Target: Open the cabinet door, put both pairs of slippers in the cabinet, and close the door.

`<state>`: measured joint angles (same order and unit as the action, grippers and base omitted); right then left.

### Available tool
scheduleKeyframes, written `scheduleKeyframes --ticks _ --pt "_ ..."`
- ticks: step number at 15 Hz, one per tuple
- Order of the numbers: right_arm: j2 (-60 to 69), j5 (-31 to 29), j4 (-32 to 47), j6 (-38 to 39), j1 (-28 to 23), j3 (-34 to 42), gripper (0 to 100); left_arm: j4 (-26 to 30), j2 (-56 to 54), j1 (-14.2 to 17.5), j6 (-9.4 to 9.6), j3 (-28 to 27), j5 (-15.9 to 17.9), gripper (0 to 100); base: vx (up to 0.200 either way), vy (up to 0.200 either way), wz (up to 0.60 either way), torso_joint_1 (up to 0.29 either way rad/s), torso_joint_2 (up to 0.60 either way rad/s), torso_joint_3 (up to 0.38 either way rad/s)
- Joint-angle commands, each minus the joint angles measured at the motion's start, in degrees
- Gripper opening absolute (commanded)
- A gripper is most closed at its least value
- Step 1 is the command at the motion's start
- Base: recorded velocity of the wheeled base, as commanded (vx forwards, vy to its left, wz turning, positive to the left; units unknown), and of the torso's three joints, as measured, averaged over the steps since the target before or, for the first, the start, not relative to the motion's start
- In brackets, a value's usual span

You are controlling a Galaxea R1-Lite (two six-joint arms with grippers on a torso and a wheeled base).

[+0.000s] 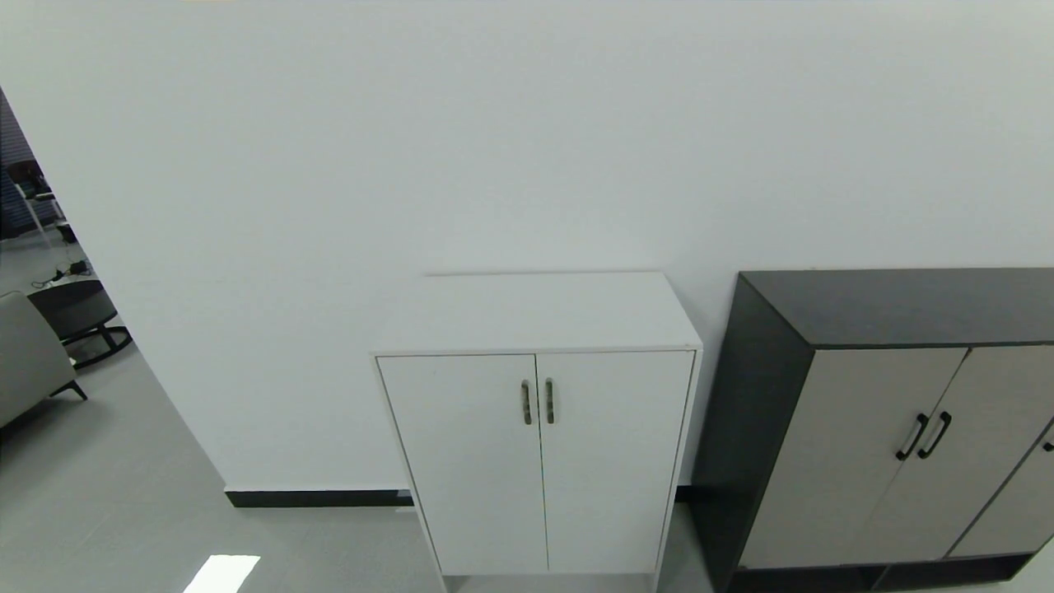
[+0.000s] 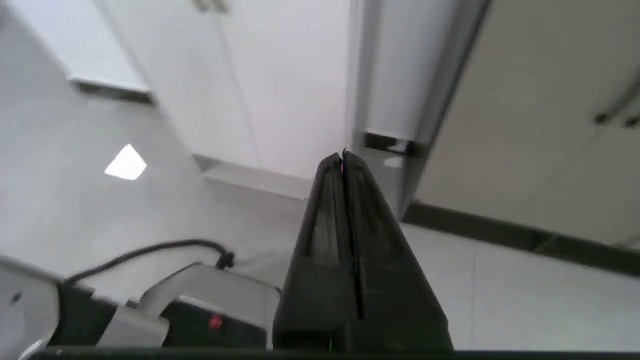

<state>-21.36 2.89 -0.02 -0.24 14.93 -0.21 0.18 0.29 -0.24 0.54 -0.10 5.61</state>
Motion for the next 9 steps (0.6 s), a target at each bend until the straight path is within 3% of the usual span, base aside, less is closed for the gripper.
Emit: scheduleKeyframes --ticks 1,5,9 --pt "0.35 -0.43 0.11 -0.02 1.33 0.21 0 -0.01 -0.03 -0.02 -0.01 0.01 0.02 0 0.000 0.000 0.00 0.000 0.00 0.000" --pt "13.71 -0.87 0.02 0.07 -13.09 0.21 0 -0.01 -0.03 -0.02 -0.10 0.01 -0.51 0 0.000 0.000 0.00 0.000 0.00 0.000" --pt "20.83 -0.87 0.02 0.33 -14.58 0.21 0 -0.01 -0.03 -0.02 -0.18 0.01 -0.60 0 0.000 0.000 0.00 0.000 0.00 0.000"
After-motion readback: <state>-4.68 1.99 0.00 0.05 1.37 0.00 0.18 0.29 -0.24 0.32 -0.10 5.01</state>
